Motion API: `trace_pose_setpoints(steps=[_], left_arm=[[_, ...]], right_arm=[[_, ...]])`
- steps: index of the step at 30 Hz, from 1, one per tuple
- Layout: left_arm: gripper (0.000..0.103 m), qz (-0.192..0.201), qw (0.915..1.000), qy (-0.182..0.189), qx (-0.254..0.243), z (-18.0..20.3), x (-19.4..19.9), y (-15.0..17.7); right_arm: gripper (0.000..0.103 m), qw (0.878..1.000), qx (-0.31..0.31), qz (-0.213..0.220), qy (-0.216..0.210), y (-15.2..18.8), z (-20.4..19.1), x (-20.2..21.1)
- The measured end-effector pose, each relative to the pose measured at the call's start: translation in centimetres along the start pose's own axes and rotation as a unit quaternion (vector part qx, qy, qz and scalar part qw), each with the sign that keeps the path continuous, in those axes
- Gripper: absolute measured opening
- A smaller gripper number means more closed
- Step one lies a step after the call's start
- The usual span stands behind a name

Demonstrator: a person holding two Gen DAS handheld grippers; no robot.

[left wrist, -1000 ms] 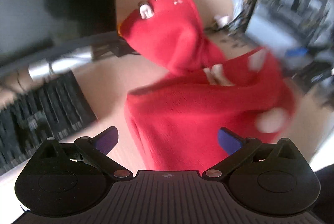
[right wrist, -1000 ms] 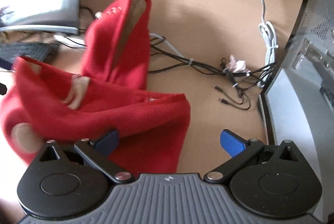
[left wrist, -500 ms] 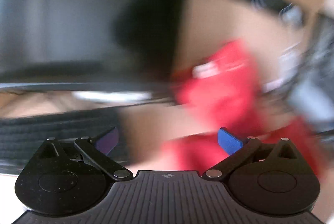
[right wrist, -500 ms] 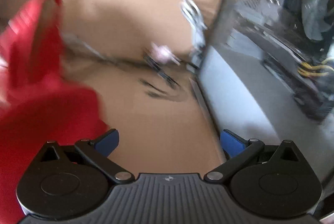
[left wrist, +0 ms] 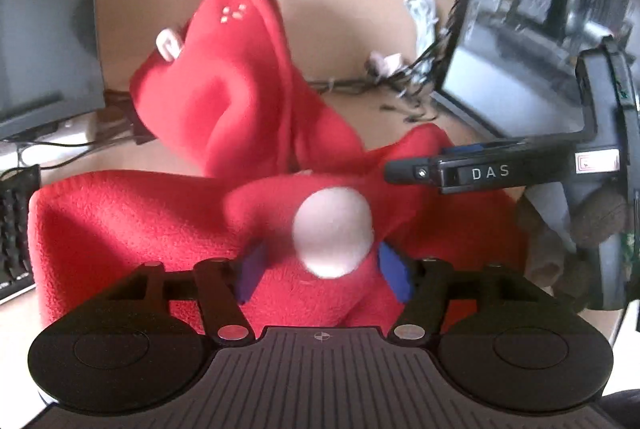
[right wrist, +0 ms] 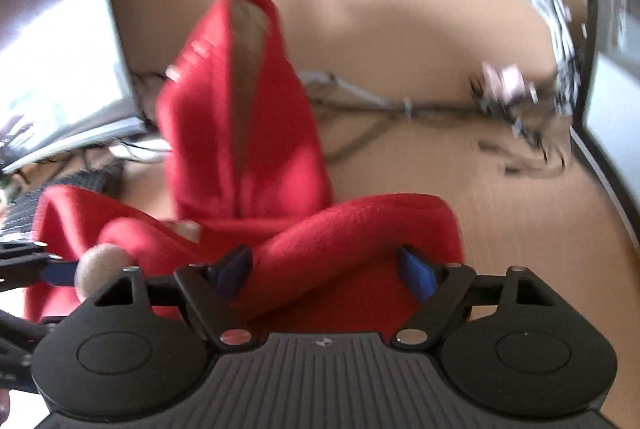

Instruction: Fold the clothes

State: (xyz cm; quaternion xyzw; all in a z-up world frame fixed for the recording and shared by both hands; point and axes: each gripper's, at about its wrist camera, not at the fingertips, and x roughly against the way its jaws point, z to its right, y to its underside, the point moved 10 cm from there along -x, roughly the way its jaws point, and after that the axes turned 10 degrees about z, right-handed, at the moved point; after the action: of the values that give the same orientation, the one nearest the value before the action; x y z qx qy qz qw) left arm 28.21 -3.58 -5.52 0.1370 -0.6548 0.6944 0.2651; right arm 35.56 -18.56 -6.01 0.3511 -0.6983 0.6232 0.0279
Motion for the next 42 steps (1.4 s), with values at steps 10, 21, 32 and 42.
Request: trace_pose_setpoints(steps=[10,21,32,42], left_arm=[[0.037,0.053,0.998,0.001,-0.035,-0.3,1.2,-3.6],[0.089,0.035,0.9983,0.039,0.027,-2.4,-0.4,-2.1],[0.097,0.02,0.9902,0.033,0.135,-9.0,-2.1,-0.3],[0.098,0.015,0.9902,0.036,0.134,-8.5,-1.4,-1.5]], right_arm=[[0.089,1.0,-0.019,0.02,-0.008,-2.0,0.7,1.0],[0.094,1.0,-0.001,-0.01,-0.022,-0.9,-0.2,-0.1],[0.103,0.999,-0.007,-0.013,-0.032,1.5,0.7,-1.6],[0.103,1.0,-0.01,-0.017,-0.013,0.3,0.6,-0.7]])
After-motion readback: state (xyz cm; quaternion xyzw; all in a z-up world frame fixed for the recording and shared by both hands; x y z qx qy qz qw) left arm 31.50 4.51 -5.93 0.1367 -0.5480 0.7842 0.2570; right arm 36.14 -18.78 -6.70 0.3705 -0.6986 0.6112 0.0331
